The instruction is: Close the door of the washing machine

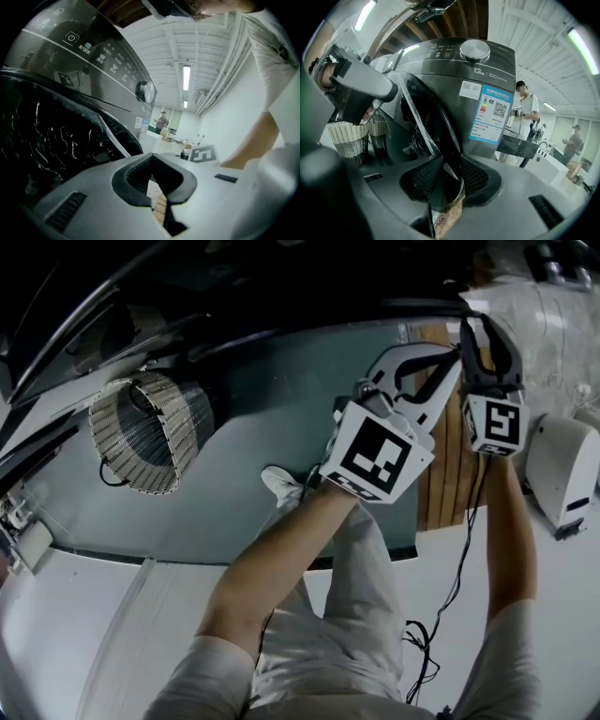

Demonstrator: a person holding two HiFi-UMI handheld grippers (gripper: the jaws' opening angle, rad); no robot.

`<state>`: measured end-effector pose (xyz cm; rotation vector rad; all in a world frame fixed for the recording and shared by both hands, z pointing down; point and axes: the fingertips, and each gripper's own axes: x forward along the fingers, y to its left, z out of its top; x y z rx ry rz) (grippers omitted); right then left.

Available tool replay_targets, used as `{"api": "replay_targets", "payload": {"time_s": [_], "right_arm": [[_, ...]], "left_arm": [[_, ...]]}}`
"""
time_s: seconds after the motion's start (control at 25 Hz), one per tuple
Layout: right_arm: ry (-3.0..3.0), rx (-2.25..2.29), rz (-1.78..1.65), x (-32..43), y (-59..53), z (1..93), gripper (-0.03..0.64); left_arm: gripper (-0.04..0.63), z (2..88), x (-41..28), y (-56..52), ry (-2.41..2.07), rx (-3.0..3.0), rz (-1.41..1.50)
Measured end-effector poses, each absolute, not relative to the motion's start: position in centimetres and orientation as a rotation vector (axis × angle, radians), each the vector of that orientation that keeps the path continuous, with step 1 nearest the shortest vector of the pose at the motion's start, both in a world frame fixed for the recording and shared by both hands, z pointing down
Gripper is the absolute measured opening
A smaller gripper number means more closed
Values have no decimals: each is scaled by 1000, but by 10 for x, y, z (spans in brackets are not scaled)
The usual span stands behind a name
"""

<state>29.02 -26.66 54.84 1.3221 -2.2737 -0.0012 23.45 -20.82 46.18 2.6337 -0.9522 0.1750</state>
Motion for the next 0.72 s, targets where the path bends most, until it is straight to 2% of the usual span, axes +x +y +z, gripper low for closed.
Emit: {"api": "replay_targets", "payload": {"time_s": [0.72], "right_arm": [[-2239,1420,88,286,-279,552,109]], "left_arm": [[2,467,225,-203,-947,2635,168]]}}
